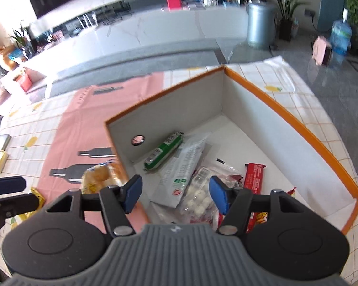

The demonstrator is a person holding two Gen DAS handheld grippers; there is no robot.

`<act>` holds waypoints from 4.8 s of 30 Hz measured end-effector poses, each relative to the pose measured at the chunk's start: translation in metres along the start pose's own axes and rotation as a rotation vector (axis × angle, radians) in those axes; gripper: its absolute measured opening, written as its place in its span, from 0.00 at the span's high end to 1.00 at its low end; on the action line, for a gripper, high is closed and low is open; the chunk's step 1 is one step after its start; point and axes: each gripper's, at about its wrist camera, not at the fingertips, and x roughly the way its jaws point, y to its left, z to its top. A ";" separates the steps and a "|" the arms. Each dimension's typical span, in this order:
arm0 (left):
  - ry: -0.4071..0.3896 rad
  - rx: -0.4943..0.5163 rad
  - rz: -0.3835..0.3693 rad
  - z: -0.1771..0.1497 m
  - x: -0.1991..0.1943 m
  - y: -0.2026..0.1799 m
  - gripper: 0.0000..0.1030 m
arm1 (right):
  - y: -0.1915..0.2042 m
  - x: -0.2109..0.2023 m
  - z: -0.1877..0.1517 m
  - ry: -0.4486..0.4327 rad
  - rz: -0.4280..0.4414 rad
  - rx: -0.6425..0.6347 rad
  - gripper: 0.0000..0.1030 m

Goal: Organize snacks
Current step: 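Move both tools back over the yellow packet and chip bag, then grasp the chip bag with right tool while left grasps yellow packet, then carry yellow packet and chip bag into the box and open both tools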

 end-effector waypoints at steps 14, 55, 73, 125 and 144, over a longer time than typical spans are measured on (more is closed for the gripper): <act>-0.141 -0.129 0.129 -0.092 -0.043 0.014 0.49 | 0.083 -0.052 -0.120 -0.254 0.028 -0.038 0.40; -0.099 -0.160 0.255 -0.127 0.048 0.116 0.16 | 0.145 0.095 -0.096 -0.278 -0.057 -0.339 0.74; -0.072 -0.157 0.237 -0.130 0.059 0.117 0.12 | 0.159 0.066 -0.133 -0.225 0.195 -0.340 0.78; -0.050 -0.161 0.238 -0.137 0.065 0.104 0.08 | 0.126 0.079 -0.110 -0.240 0.242 -0.099 0.73; -0.105 -0.191 0.211 -0.136 0.041 0.095 0.40 | 0.128 0.067 -0.115 -0.240 0.268 -0.130 0.81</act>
